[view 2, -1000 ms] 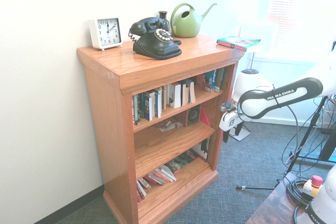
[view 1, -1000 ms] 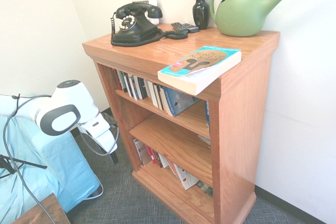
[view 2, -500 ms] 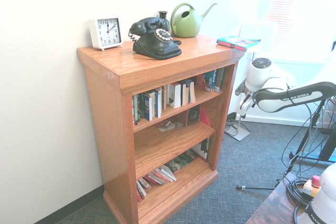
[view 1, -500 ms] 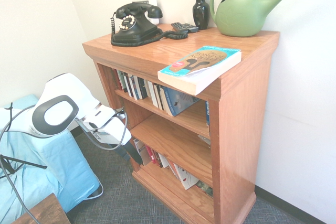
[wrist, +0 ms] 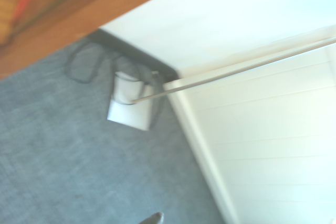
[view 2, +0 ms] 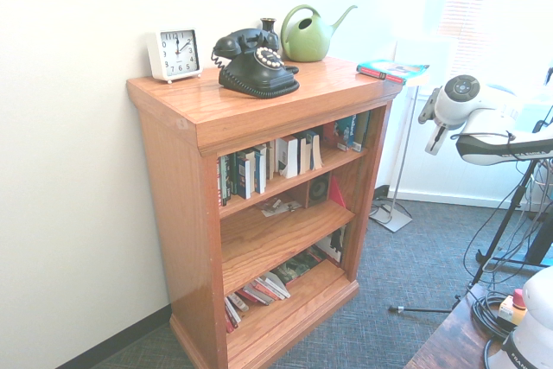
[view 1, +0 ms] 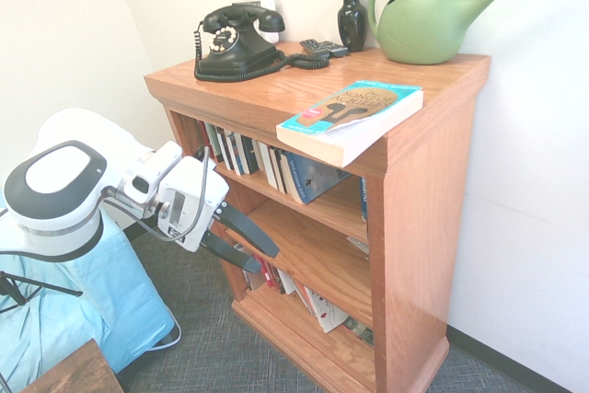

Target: Organize the shelf

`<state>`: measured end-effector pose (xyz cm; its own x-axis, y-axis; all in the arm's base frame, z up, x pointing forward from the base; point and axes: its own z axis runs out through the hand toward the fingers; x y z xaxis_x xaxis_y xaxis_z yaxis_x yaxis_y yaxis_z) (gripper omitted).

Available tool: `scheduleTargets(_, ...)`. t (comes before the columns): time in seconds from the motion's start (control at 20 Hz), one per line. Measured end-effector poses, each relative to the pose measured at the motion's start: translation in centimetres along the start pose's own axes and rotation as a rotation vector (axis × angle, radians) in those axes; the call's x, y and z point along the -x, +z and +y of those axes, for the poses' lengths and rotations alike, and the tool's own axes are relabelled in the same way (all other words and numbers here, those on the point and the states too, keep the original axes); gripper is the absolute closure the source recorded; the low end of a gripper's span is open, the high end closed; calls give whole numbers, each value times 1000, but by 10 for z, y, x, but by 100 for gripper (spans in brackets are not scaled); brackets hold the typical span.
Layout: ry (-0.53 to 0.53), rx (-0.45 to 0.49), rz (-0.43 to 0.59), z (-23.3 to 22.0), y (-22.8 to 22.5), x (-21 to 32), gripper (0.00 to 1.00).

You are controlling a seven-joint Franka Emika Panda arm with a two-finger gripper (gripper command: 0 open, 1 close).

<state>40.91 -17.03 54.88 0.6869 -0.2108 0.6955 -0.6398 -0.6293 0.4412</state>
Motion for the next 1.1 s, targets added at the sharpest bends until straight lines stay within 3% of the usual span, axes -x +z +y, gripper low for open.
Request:
scheduleTargets(0.3,-68,85,172,13,-19,-61,0)
scheduleTargets(0.6,-124,122,271,5,-25,-94,0)
scheduleTargets(1.1,-205,35,393,-20,-23,-103,0)
